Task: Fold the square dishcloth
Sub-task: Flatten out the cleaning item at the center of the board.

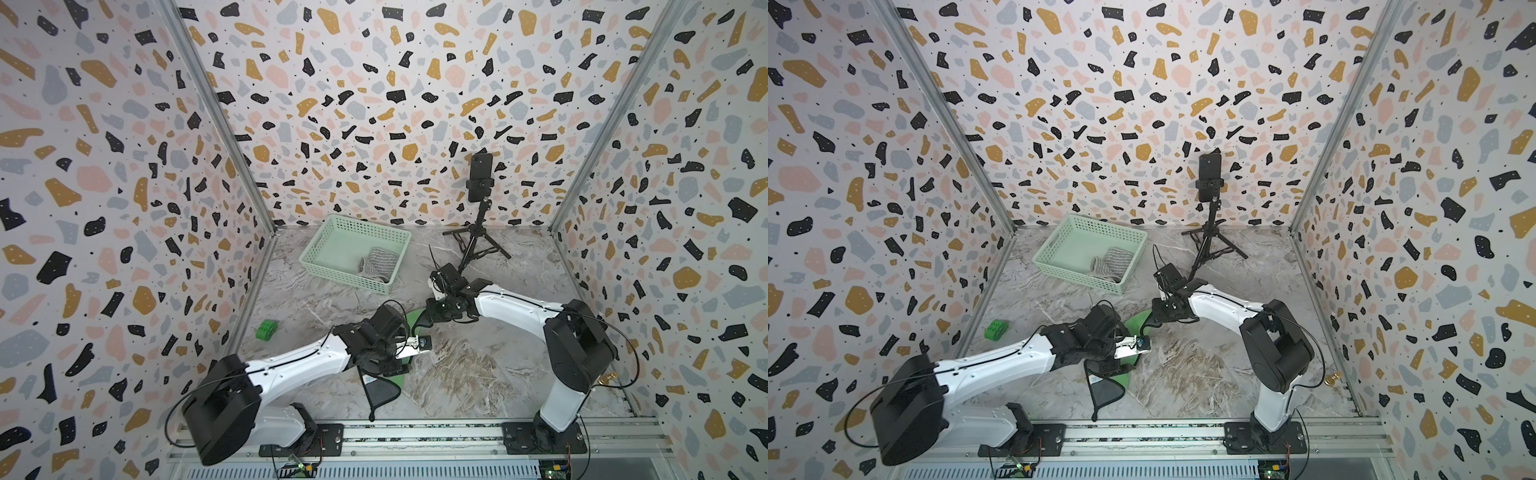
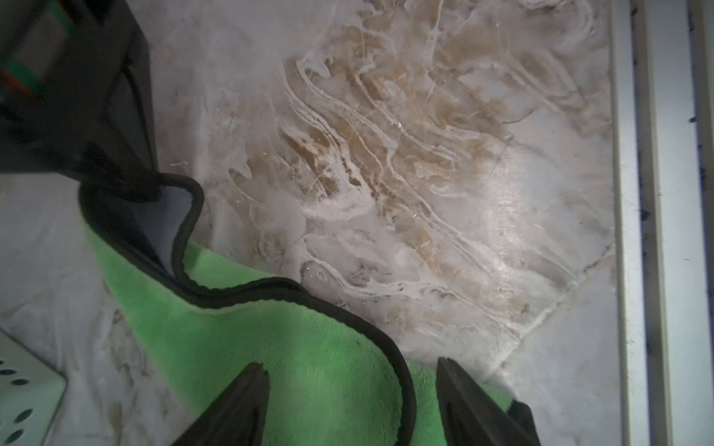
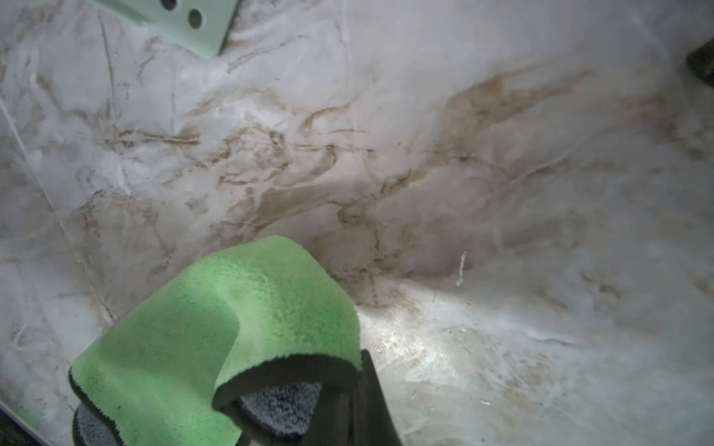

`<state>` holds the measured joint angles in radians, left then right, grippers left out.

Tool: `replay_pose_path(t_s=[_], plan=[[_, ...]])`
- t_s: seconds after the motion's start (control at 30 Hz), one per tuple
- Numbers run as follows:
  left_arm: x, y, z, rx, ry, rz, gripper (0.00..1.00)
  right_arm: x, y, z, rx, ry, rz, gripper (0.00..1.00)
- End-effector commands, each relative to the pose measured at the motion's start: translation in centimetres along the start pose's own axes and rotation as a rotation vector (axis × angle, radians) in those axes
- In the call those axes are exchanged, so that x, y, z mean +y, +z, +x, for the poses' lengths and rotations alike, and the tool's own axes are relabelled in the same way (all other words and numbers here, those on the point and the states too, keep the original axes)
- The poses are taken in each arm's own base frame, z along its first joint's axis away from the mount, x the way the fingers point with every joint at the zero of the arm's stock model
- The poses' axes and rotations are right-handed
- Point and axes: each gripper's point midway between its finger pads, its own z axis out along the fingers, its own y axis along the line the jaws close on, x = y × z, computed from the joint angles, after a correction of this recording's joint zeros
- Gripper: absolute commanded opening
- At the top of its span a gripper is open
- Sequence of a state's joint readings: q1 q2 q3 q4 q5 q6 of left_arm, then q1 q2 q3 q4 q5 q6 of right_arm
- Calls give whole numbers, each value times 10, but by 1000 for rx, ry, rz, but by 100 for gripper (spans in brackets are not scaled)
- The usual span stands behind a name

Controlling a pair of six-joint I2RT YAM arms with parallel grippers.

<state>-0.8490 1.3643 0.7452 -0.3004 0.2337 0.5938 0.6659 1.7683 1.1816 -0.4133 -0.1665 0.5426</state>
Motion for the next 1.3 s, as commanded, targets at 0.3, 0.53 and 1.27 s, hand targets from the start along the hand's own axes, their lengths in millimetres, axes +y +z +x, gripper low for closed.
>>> replay_pose_path(t_s=[0.3,0.53,1.27], plan=[[23,41,21,271,150,-137,63,-11,5,-5,7,110,-122,0],[42,37,19,294,165,-241,4,-9,5,-2,-5,112,-155,0],[66,-100,-6,-134,-206,-72,0,-7,-33,-7,-75,31,-109,0]])
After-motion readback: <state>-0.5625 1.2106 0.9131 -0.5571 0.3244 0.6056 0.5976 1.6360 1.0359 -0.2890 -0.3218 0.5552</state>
